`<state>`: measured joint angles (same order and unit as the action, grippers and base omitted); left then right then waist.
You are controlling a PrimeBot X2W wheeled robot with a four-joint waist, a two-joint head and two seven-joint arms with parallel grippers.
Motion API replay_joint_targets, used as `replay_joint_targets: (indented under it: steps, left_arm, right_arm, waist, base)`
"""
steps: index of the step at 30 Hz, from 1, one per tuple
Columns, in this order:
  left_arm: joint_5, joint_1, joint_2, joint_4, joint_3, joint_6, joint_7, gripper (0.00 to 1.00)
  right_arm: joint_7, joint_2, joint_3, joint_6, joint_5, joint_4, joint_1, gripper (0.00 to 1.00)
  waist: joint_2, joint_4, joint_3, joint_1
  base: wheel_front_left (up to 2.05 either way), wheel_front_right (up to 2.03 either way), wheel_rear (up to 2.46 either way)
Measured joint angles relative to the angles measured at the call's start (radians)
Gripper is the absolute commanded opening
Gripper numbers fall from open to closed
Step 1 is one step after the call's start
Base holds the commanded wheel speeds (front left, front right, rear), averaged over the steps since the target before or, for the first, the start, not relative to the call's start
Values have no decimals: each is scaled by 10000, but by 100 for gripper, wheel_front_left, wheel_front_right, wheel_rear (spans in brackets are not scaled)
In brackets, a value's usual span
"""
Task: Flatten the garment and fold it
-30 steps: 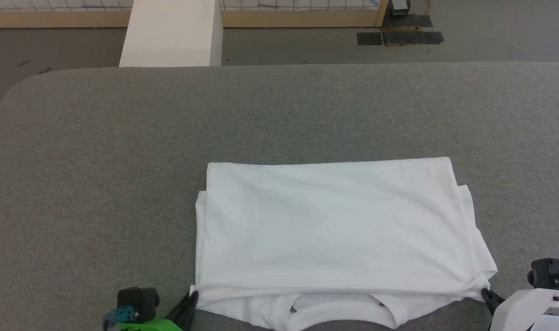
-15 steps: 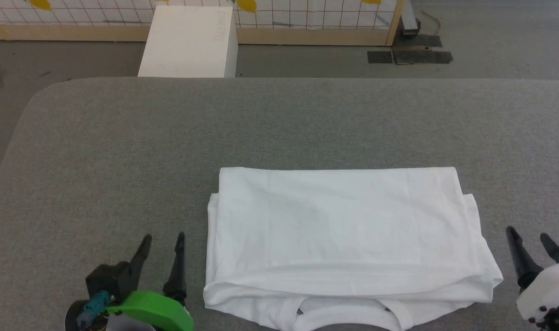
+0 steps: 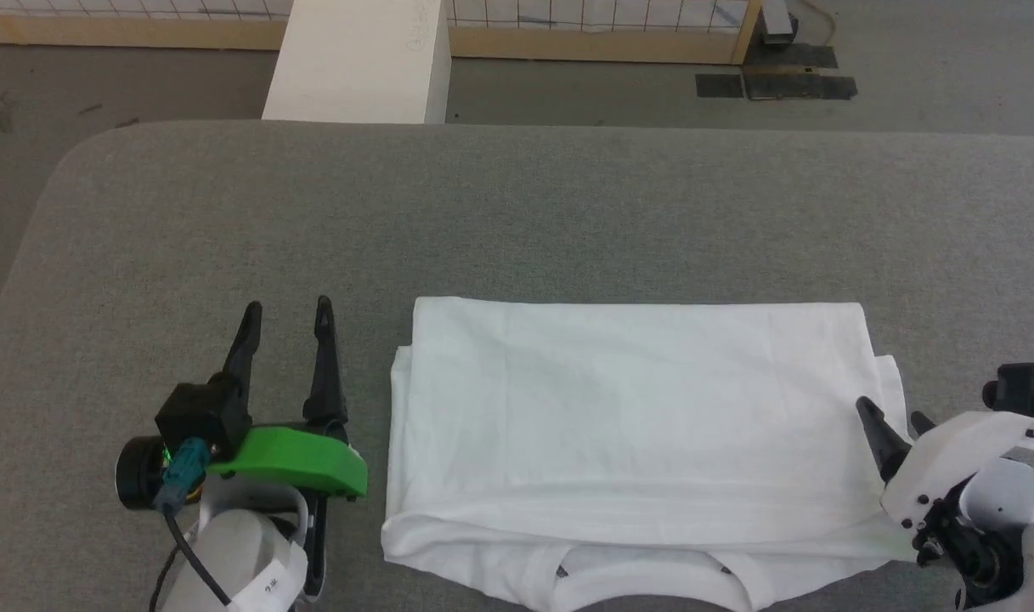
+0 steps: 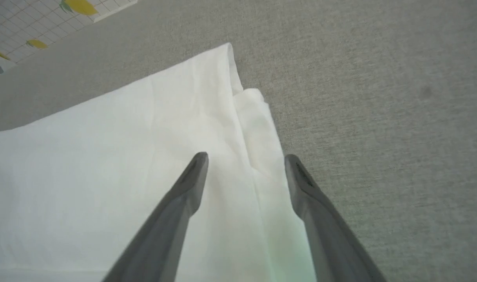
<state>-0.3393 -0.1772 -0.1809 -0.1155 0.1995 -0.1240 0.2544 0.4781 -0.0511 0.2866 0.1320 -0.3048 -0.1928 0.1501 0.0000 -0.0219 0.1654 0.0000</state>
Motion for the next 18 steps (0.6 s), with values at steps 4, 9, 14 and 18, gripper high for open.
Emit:
replay_joint_targets:
  steps: [4, 9, 14, 18]
  left_arm:
    - [339, -188, 257, -2, -286, 123, 27, 100]
    - [765, -197, 504, -44, -614, 385, 27, 100]
    - [997, -190, 667, -63, -934, 616, 27, 100]
    - [1193, -183, 811, -86, -1124, 796, 27, 100]
  right_arm:
    - [545, -46, 12, 2, 355, -894, 498, 100]
    - [1513, -127, 48, 2, 667, -1450, 837, 100]
    - [2520, -215, -71, 0, 422, -1459, 919, 36]
    - [2621, -207, -69, -2, 59, -1396, 888, 0]
  waist:
    - [0, 52, 65, 0]
    - [0, 90, 21, 0]
    - [0, 84, -54, 0]
    - [0, 59, -89, 0]
  base:
    - [0, 0, 0]
    - [0, 0, 0]
    - [0, 0, 0]
    - [0, 0, 0]
